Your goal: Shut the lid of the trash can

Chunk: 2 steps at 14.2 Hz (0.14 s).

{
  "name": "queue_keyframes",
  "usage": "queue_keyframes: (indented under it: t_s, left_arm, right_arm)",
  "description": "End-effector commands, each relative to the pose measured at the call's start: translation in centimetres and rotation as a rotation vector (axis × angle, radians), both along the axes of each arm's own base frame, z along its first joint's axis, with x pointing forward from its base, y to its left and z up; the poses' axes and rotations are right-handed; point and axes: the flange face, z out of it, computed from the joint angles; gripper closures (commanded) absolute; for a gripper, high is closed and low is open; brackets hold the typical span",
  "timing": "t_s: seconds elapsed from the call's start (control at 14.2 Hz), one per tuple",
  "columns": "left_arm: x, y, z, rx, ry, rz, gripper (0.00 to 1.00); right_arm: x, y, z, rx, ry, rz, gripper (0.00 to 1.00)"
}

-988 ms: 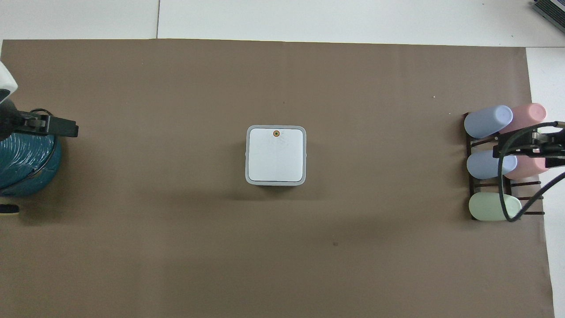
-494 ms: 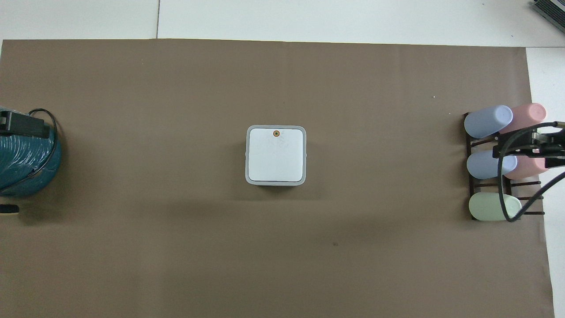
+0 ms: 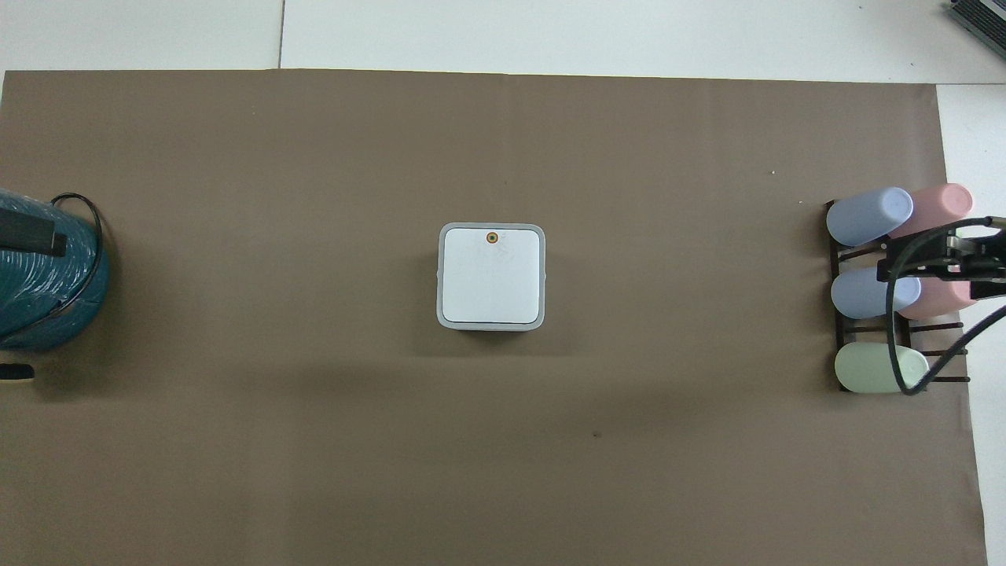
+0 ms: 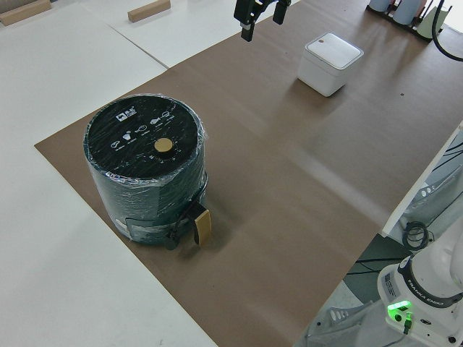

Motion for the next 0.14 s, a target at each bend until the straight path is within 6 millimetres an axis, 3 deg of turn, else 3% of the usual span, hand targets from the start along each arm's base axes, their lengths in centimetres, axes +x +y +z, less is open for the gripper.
queue_keyframes:
  t_s: [0.0, 0.07]
  left_arm:
    - [-0.48, 0.09, 0.42, -0.003, 0.009, 0.019, 0.00]
    - [-0.53, 0.09, 0.15, -0.003, 0.015, 0.018, 0.00]
  right_arm:
    - [-0.53, -0.21, 0.01, 0.008, -0.013, 0.025, 0.00]
    - [-0.58, -0.21, 0.09, 0.008, -0.014, 0.025, 0.00]
